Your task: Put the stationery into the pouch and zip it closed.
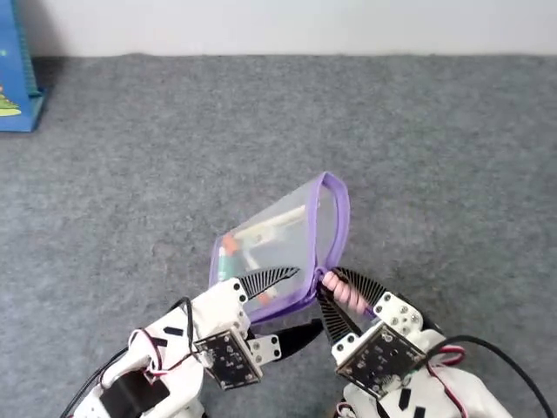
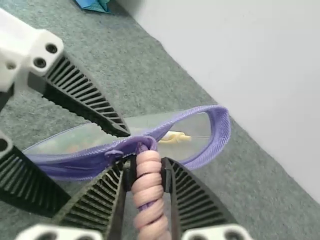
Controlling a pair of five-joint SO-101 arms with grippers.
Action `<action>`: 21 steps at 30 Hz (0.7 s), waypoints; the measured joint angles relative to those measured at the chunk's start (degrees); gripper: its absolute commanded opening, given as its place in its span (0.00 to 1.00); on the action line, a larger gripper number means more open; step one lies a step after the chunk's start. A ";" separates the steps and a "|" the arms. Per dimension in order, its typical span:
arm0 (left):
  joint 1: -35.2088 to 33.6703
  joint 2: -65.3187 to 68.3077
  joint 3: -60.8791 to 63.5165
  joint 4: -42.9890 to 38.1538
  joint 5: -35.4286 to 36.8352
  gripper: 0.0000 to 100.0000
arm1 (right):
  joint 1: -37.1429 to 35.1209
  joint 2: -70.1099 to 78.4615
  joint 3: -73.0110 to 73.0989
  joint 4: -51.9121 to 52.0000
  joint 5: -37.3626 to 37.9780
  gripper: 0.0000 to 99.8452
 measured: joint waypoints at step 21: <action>-4.40 0.00 8.18 -10.20 0.26 0.02 | -6.86 0.00 -1.67 5.63 -2.29 0.01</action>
